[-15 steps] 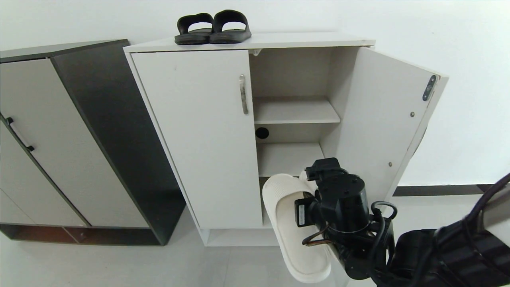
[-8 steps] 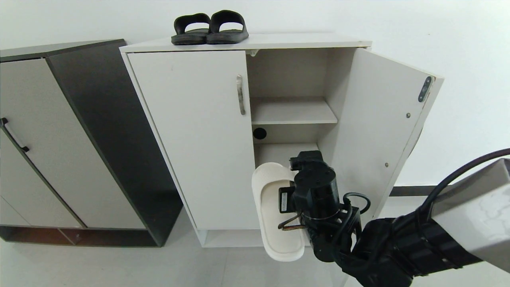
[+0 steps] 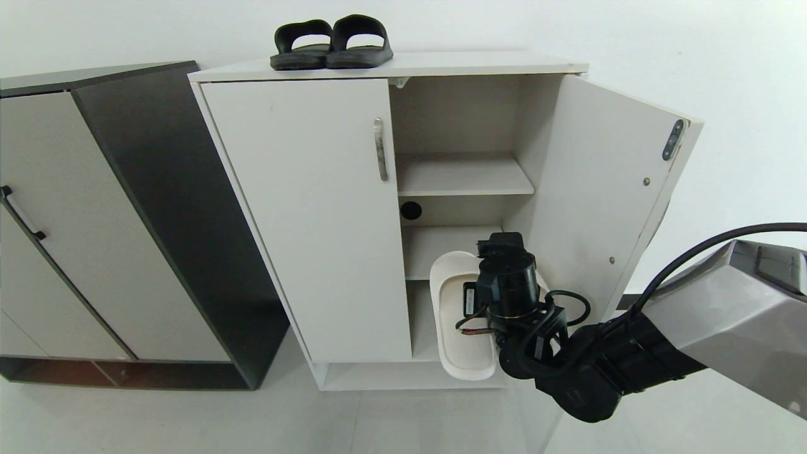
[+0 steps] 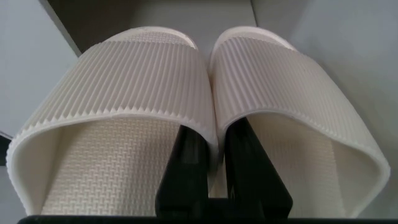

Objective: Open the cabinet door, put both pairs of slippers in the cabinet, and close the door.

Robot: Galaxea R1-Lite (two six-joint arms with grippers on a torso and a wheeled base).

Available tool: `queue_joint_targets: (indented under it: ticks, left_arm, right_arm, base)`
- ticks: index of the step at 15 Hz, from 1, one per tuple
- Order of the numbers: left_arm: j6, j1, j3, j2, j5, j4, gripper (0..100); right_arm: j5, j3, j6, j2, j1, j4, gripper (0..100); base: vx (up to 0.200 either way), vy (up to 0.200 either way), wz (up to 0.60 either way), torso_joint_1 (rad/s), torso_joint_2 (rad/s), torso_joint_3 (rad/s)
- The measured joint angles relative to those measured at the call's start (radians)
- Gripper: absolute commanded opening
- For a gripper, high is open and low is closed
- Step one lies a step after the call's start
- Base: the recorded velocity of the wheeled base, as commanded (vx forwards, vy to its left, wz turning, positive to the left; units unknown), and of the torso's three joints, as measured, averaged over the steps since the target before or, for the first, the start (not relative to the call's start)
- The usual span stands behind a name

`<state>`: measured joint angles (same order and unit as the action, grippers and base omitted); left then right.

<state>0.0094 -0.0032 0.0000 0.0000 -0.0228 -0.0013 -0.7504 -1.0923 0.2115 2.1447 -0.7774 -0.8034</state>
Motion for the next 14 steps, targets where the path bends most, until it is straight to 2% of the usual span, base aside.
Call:
queue_joint_targets:
  ticks: [14]
  left_arm:
    - [-0.004,0.000,0.000,0.001,0.000,0.000,0]
  right_arm:
    - [0.004,0.059,-0.003,0.017,0.081,-0.007,0]
  base:
    - [0.000,0.000,0.00,0.000,0.00,0.000]
